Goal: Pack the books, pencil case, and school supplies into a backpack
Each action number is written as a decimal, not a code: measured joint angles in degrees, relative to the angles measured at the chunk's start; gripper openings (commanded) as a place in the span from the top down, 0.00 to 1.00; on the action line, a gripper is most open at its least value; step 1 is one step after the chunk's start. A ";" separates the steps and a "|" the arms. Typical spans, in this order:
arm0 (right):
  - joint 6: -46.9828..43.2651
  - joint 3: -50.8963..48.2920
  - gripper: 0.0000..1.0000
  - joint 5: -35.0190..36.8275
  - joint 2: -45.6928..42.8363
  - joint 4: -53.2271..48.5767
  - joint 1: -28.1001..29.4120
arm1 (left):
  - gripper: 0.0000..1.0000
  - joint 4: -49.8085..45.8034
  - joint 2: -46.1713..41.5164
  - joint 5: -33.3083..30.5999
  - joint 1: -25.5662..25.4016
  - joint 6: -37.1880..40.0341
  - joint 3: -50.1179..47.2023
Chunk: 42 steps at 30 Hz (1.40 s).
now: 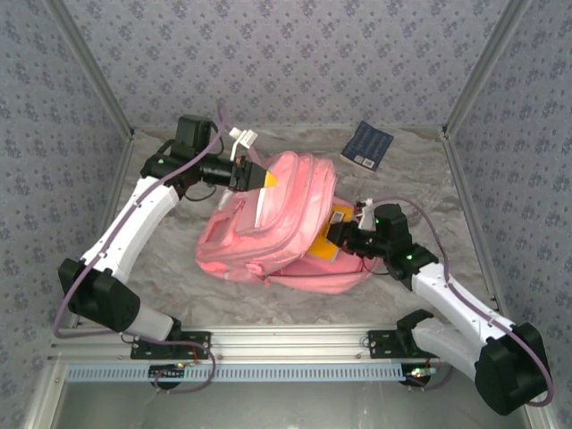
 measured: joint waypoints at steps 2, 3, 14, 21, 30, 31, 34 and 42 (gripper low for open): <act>0.07 0.02 1.00 -0.02 0.55 0.98 0.20 | 1.00 0.02 0.00 0.11 -0.02 0.00 0.00; 0.09 0.04 1.00 0.02 1.09 1.60 0.39 | 1.00 0.07 0.00 0.22 -0.02 0.00 0.00; 4.61 10.45 0.97 4.98 18.93 8.22 9.94 | 1.00 0.13 1.46 0.70 -0.13 0.02 1.27; 7.23 22.01 0.81 10.86 34.40 11.02 16.92 | 1.00 0.13 2.67 1.25 -0.11 0.02 2.01; 10.14 21.62 0.26 11.67 38.82 22.84 17.94 | 1.00 0.96 2.67 1.53 0.17 -0.31 2.14; 9.68 20.26 0.22 11.82 37.44 23.65 17.75 | 1.00 1.27 2.67 1.62 0.42 -0.48 2.14; 7.54 15.85 0.14 12.83 31.54 23.78 17.03 | 1.00 1.64 2.64 1.68 1.11 -1.14 2.12; 1.49 10.60 0.13 15.80 15.08 18.88 13.29 | 1.00 4.48 -1.18 0.59 2.80 -2.16 -2.45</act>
